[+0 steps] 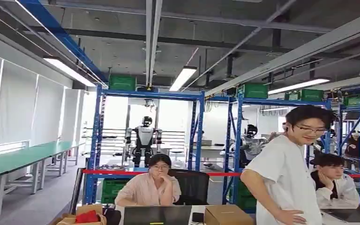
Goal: Take the parts from the cabinet and place them on the table.
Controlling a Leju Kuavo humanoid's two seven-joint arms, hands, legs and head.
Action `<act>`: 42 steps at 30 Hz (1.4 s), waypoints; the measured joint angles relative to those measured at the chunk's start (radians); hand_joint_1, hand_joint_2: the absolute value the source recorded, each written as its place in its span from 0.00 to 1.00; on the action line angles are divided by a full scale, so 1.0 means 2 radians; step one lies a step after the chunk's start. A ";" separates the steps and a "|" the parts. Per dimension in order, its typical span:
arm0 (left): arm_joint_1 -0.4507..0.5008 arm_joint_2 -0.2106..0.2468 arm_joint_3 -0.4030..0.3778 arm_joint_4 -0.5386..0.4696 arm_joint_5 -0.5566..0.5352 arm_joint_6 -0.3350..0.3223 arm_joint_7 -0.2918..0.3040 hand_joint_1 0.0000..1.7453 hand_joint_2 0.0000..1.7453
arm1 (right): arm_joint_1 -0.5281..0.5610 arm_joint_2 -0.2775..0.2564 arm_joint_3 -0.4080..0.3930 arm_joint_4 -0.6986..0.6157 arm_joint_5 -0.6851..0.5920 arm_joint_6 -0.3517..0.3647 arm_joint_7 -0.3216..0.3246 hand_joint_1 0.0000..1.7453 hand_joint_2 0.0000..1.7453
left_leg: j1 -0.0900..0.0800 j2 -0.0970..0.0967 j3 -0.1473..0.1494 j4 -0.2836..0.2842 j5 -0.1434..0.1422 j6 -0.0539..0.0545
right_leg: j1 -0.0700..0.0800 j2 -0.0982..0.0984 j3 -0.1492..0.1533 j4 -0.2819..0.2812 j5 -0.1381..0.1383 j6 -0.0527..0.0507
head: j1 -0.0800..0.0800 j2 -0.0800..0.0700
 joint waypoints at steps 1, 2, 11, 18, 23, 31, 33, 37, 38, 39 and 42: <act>0.000 -0.001 0.000 0.000 0.000 0.000 0.000 0.00 1.00 | 0.000 0.000 0.000 0.000 0.000 0.000 0.000 1.00 1.00 | 0.000 -0.001 0.010 -0.006 -0.005 -0.003 | 0.011 -0.001 0.030 -0.078 0.038 -0.019 | 0.000 0.000; 0.000 -0.001 0.000 0.000 0.000 -0.001 0.000 0.00 1.00 | -0.001 0.000 0.000 0.000 0.000 0.000 0.000 1.00 1.00 | 0.003 0.000 0.010 -0.008 -0.006 -0.007 | 0.013 0.000 0.030 -0.081 0.037 -0.020 | 0.000 0.001; 0.000 0.002 0.000 0.000 0.000 -0.004 -0.003 0.00 1.00 | -0.003 0.004 -0.001 0.003 0.000 0.002 -0.001 1.00 1.00 | -0.001 0.003 -0.067 0.121 -0.046 -0.019 | 0.004 -0.001 0.081 -0.133 0.021 -0.022 | 0.001 0.000; -0.003 0.001 0.000 0.000 0.000 -0.006 -0.006 0.00 1.00 | -0.005 0.004 0.003 0.002 0.001 0.003 0.000 1.00 1.00 | 0.002 0.003 -0.027 -0.001 0.025 -0.014 | 0.004 0.002 0.096 -0.110 -0.012 -0.006 | -0.001 0.000; -0.004 0.002 0.000 0.000 0.000 -0.006 -0.008 0.00 1.00 | -0.013 0.004 0.006 0.000 0.000 0.003 -0.001 1.00 1.00 | 0.006 0.003 -0.016 -0.004 0.017 -0.001 | -0.002 0.000 0.061 -0.034 -0.047 0.008 | -0.001 0.000; -0.004 0.002 0.000 0.000 0.000 -0.006 -0.008 0.00 1.00 | -0.021 0.003 0.009 0.000 -0.002 0.008 0.001 1.00 1.00 | 0.005 0.000 0.014 -0.008 -0.006 -0.008 | 0.001 0.001 0.032 -0.074 0.037 -0.001 | -0.001 0.000; -0.004 0.001 0.000 0.000 0.000 -0.005 -0.006 0.00 1.00 | -0.023 0.002 0.009 0.000 -0.002 0.009 0.003 1.00 1.00 | 0.007 0.000 0.014 -0.013 -0.005 -0.013 | 0.004 0.001 0.032 -0.080 0.038 -0.006 | -0.002 0.001; -0.006 0.001 0.000 0.000 0.001 -0.006 -0.006 0.00 1.00 | -0.030 0.003 0.009 -0.002 0.002 0.007 0.004 1.00 1.00 | 0.006 0.003 0.012 -0.002 -0.020 -0.019 | -0.001 -0.001 0.049 -0.111 0.032 -0.016 | -0.002 0.000; -0.008 0.001 0.000 0.000 0.001 -0.006 -0.006 0.00 1.00 | -0.033 0.003 0.009 -0.002 0.009 0.001 0.004 1.00 1.00 | 0.005 0.003 -0.005 0.032 -0.037 -0.019 | -0.001 -0.001 0.050 -0.111 0.031 -0.017 | -0.002 0.001; -0.008 0.001 0.000 0.000 0.001 -0.006 -0.006 0.00 1.00 | -0.036 0.003 0.009 -0.001 0.021 -0.008 0.005 1.00 1.00 | 0.004 0.003 -0.027 0.073 -0.053 -0.020 | 0.000 -0.001 0.051 -0.111 0.030 -0.019 | -0.002 0.000; -0.006 0.001 0.000 0.000 0.000 -0.006 -0.006 0.00 1.00 | -0.048 0.003 0.010 0.004 0.053 -0.030 0.014 1.00 1.00 | 0.003 0.003 -0.066 0.127 -0.051 -0.021 | 0.002 0.000 0.055 -0.110 0.027 -0.020 | -0.002 0.000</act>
